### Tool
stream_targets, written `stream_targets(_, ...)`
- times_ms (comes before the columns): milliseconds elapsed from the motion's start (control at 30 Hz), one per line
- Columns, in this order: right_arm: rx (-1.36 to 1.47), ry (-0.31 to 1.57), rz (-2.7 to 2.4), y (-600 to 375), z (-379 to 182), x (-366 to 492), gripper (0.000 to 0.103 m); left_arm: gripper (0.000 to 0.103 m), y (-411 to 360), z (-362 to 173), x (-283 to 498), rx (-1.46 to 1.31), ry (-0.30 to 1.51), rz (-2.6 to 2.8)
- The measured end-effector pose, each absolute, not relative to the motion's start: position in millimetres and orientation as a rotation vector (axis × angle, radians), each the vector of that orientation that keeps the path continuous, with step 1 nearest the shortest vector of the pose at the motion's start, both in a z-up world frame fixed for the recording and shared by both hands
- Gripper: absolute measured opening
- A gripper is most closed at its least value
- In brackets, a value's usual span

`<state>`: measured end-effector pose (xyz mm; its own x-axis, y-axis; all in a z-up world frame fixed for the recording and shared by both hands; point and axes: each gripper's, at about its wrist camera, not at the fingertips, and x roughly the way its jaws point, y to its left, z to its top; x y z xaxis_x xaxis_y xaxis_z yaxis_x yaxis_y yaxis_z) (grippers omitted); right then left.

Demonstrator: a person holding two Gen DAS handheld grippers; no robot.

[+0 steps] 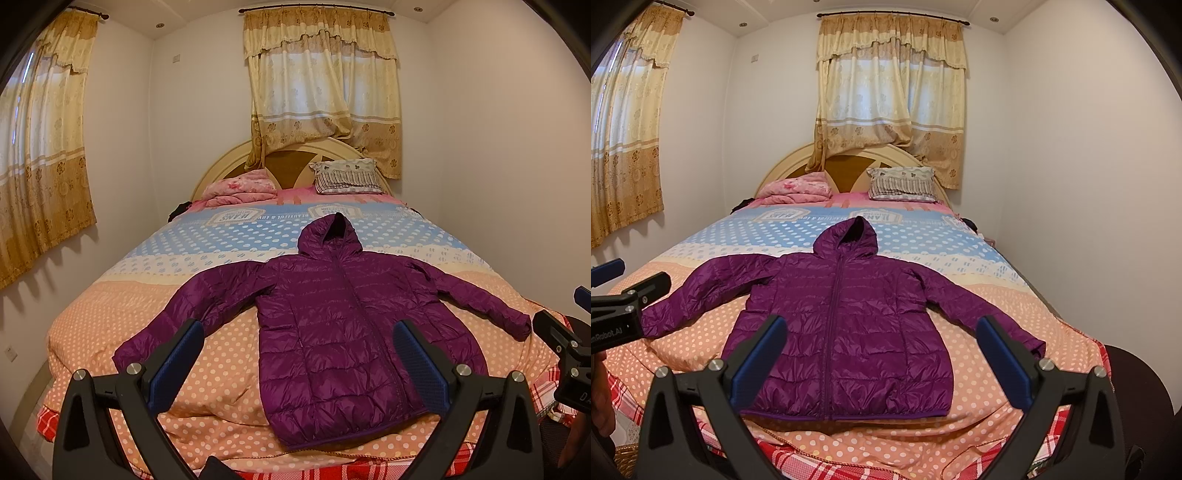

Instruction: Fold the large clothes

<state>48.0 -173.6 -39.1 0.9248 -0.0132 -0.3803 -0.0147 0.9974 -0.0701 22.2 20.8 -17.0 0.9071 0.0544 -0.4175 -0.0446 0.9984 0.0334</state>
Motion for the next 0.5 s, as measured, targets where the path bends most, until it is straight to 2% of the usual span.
stream_targets(500, -0.059, 0.443, 0.003, -179, -62, 65, 0.103, 0.102, 20, -36, 42, 0.043, 0.476, 0.075)
